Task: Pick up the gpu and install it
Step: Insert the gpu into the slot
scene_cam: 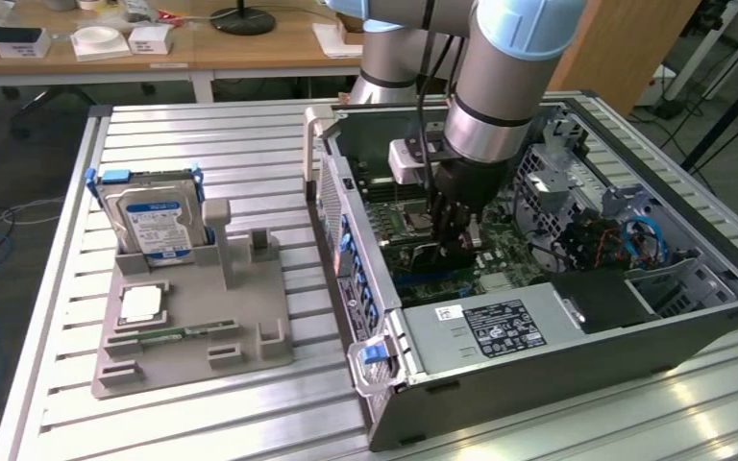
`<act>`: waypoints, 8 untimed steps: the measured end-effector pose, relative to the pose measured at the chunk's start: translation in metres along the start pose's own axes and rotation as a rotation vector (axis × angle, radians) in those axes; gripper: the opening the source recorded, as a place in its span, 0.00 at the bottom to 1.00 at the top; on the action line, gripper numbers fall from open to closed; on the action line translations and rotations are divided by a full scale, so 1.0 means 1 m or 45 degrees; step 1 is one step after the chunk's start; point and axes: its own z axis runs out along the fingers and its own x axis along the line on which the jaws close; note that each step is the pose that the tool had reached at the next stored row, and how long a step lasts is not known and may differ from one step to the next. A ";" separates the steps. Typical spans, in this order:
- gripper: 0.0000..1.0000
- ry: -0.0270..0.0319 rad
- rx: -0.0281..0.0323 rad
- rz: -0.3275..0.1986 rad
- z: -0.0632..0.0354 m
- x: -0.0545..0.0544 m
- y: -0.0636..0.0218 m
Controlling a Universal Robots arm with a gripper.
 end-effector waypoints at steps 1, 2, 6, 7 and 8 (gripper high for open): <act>0.26 -0.0001 0.0000 0.000 0.0000 0.000 0.0000; 0.26 -0.0002 0.0001 0.000 0.0001 0.000 0.0000; 0.26 0.0010 -0.0002 0.000 0.0027 0.000 0.0014; 0.26 0.0011 -0.0004 -0.001 0.0031 0.000 0.0015; 0.26 0.0009 -0.0003 -0.001 0.0034 0.000 0.0016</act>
